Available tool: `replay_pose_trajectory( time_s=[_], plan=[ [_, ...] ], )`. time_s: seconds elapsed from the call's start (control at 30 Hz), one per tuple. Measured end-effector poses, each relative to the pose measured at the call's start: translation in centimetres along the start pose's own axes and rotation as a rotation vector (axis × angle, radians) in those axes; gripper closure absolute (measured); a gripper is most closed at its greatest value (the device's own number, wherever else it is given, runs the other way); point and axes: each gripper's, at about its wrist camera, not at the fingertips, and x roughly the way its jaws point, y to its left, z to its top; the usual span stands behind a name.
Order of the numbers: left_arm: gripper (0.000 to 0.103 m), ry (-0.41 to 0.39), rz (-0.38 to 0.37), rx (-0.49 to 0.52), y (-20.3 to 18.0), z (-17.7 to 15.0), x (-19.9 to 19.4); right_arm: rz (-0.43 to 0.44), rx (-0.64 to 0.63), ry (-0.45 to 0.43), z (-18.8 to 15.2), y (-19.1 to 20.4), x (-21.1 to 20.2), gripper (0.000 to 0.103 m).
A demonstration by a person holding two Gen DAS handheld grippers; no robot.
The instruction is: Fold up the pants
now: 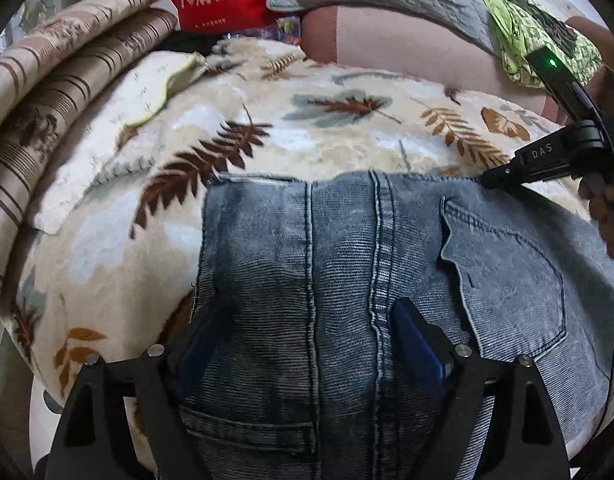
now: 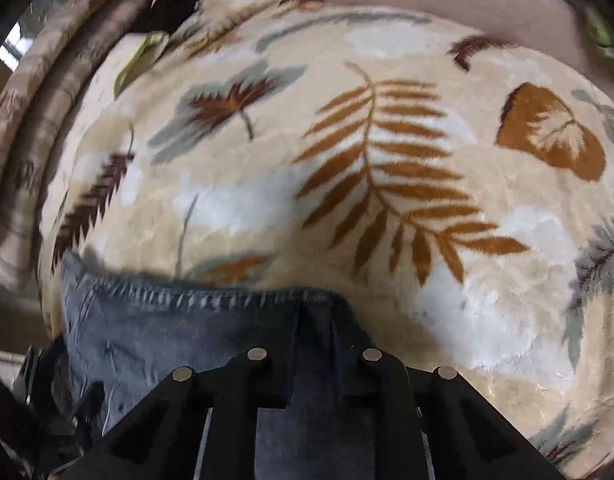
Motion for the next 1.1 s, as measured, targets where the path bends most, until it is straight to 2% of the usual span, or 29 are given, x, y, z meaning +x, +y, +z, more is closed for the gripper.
replay_pose_trajectory(
  time_s=[0.03, 0.07, 0.13, 0.2, 0.23, 0.27, 0.33, 0.43, 0.5, 0.6, 0.63, 0.67, 0.7, 0.73, 0.77, 0.83, 0.87, 0.93, 1.0, 1.1],
  plan=[
    [0.016, -0.020, 0.008, 0.005, 0.0, 0.0, -0.7, 0.018, 0.029, -0.022, -0.1, -0.4, -0.2, 0.085],
    [0.016, -0.063, 0.013, 0.014, -0.2, 0.0, -1.9, 0.034, 0.065, -0.037, -0.5, -1.1, -0.8, 0.079],
    [0.016, -0.136, 0.009, 0.044, -0.8, -0.3, -3.9, 0.009, 0.117, -0.098, -2.0, -2.0, -3.5, 0.069],
    [0.016, -0.094, 0.018, 0.086, -1.6, -0.7, -3.2, 0.029, 0.146, -0.165, -4.1, -2.5, -6.6, 0.062],
    [0.016, -0.033, 0.023, 0.103, -1.9, -0.9, -1.9, 0.061, 0.171, -0.200, -5.8, -2.8, -8.6, 0.050],
    [0.014, 0.026, 0.016, 0.097, -1.8, -1.3, 0.0, 0.079, 0.189, -0.219, -6.9, -2.8, -9.9, 0.042],
    [0.008, 0.020, 0.006, 0.036, -1.0, -1.2, 0.6, 0.126, 0.240, -0.255, -10.8, -3.2, -12.8, 0.042],
    [0.008, 0.020, 0.019, 0.051, -1.2, -0.8, 0.4, 0.201, 0.338, -0.295, -16.3, -4.7, -15.3, 0.042],
    [0.008, 0.024, 0.020, 0.039, -1.1, -1.0, 0.5, 0.215, 0.414, -0.324, -19.5, -6.6, -16.4, 0.042],
    [0.006, 0.037, 0.011, 0.019, -0.8, -1.0, 0.7, 0.192, 0.647, -0.342, -24.3, -12.3, -16.2, 0.037],
    [0.006, 0.041, 0.010, 0.013, -0.8, -1.0, 0.9, 0.157, 0.758, -0.299, -26.1, -14.8, -15.0, 0.033],
    [0.006, 0.048, 0.012, 0.011, -0.7, -0.9, 1.0, 0.154, 0.819, -0.256, -27.1, -16.3, -14.0, 0.041],
    [0.006, 0.055, 0.019, 0.012, -0.8, -0.8, 0.9, 0.234, 0.866, -0.286, -28.2, -17.5, -13.9, 0.041],
    [0.006, 0.061, 0.026, 0.012, -0.8, -0.7, 0.8, 0.274, 0.883, -0.318, -28.8, -17.6, -15.1, 0.040],
    [0.006, 0.063, 0.041, 0.008, -0.9, -0.4, 0.3, 0.263, 0.863, -0.334, -28.9, -17.3, -16.2, 0.040],
    [0.007, 0.026, 0.051, 0.000, -1.4, 0.2, -1.6, 0.250, 0.789, -0.456, -29.9, -16.4, -20.2, 0.036],
    [0.007, 0.002, 0.041, -0.001, -1.8, 0.4, -2.5, 0.251, 0.801, -0.491, -30.9, -16.5, -21.4, 0.029],
    [0.007, -0.056, -0.008, 0.000, -3.6, 1.3, -4.9, 0.234, 0.893, -0.521, -33.7, -17.5, -22.8, 0.022],
    [0.007, -0.083, -0.083, 0.011, -5.9, 1.9, -6.2, 0.224, 1.027, -0.506, -37.0, -19.3, -22.6, 0.022],
    [0.007, -0.061, -0.201, 0.046, -10.9, 2.6, -6.7, 0.255, 1.195, -0.477, -41.2, -21.7, -21.1, 0.022]
  ],
)
